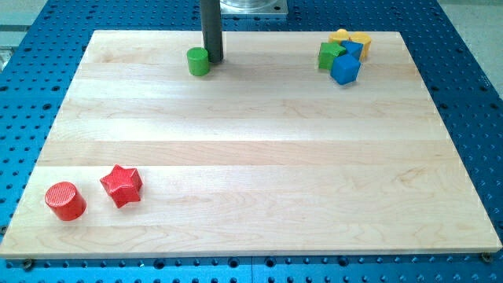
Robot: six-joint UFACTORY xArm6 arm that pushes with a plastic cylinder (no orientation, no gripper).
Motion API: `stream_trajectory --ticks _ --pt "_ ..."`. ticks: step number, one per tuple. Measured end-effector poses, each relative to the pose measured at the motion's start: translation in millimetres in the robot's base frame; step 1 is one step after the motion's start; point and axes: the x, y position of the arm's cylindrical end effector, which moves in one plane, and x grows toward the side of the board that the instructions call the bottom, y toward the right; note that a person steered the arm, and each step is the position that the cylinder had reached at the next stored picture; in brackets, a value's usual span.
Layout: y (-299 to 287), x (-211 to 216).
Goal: Move the green circle to the top left corner
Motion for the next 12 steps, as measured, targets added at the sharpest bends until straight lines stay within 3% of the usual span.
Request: stream_trajectory --ticks 2,3,4,5,7,8,9,10,12 --pt "5.7 45.9" --pt "-37.9 -2.6" --pt "-88.0 -1.0" --pt "-91.4 28.6" --pt "-151.5 -3.0" --pt "-115.9 22.5" --pt "-76.1 -9.6" --pt "-73.2 -50.1" --pt "-111.9 -51.8"
